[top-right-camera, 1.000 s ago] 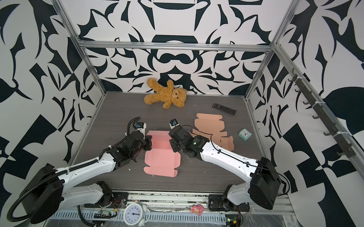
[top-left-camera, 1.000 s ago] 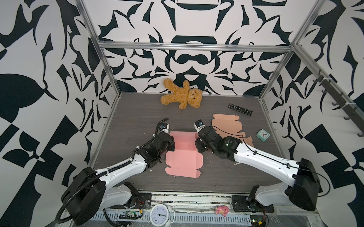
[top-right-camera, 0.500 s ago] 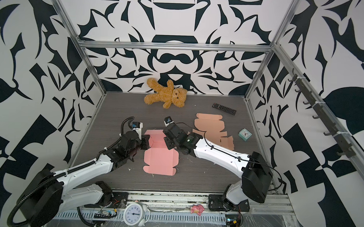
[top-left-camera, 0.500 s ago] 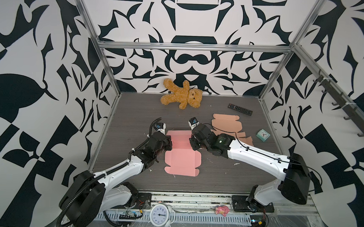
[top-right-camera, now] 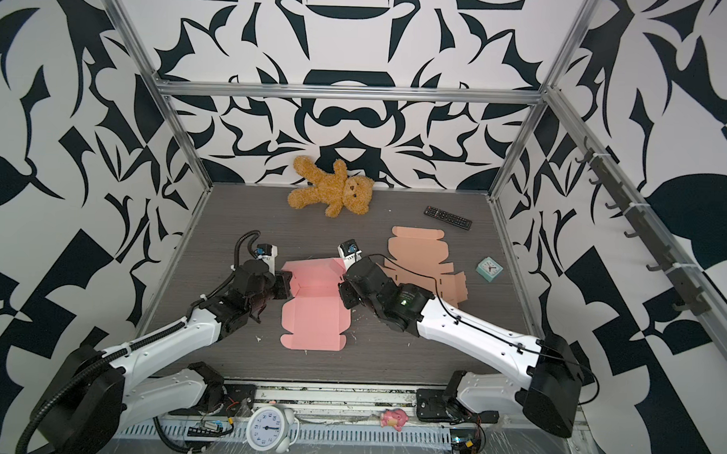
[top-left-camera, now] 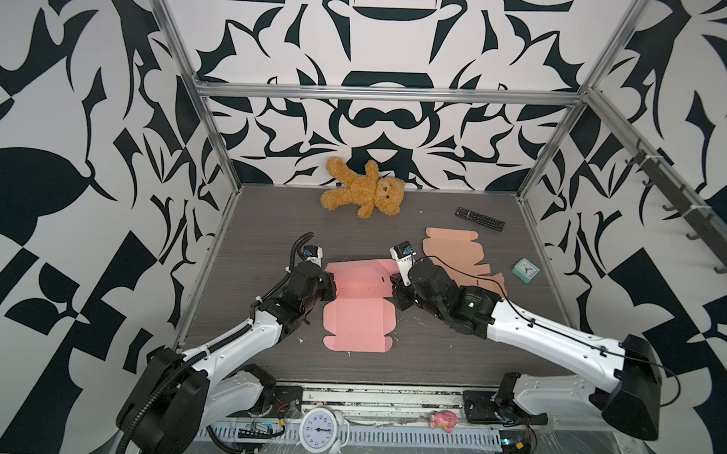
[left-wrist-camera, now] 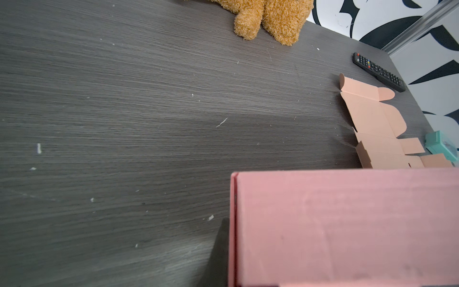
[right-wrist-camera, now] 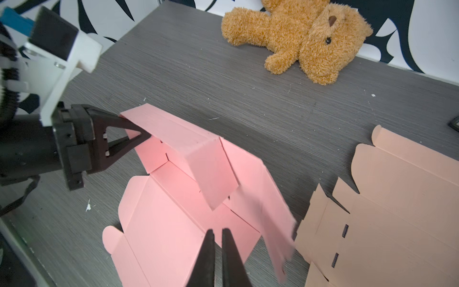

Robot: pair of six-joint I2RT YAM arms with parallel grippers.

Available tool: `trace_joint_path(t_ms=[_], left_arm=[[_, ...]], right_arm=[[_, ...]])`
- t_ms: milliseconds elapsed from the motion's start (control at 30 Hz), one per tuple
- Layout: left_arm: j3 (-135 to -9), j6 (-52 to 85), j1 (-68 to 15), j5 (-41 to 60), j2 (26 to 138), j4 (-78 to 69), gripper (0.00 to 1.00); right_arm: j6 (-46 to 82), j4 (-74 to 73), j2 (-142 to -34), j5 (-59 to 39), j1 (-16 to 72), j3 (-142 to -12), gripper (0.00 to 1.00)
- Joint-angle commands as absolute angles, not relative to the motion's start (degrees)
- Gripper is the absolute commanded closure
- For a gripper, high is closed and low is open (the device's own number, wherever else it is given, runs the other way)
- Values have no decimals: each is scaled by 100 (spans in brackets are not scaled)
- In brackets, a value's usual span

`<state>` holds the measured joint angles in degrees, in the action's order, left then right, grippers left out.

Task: Fold the paper box

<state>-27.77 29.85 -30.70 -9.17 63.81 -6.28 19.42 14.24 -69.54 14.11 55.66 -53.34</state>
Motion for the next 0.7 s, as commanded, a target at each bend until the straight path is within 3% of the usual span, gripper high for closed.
trace_joint_path(t_ms=[0,200,667], left_arm=[[-3037,3226,-2916,-754,6160,-63,94],[-3429,3345,-2767,-242,5954,578,94],[-3717,3562,-2444,609,5900,771,94]], right_arm=[[2258,1059,-6599,1162,5599,-5099,90],[2601,423,-5987,627,5599,-4422,96],[2833,-1222,-5339,972,5590,-3128,100]])
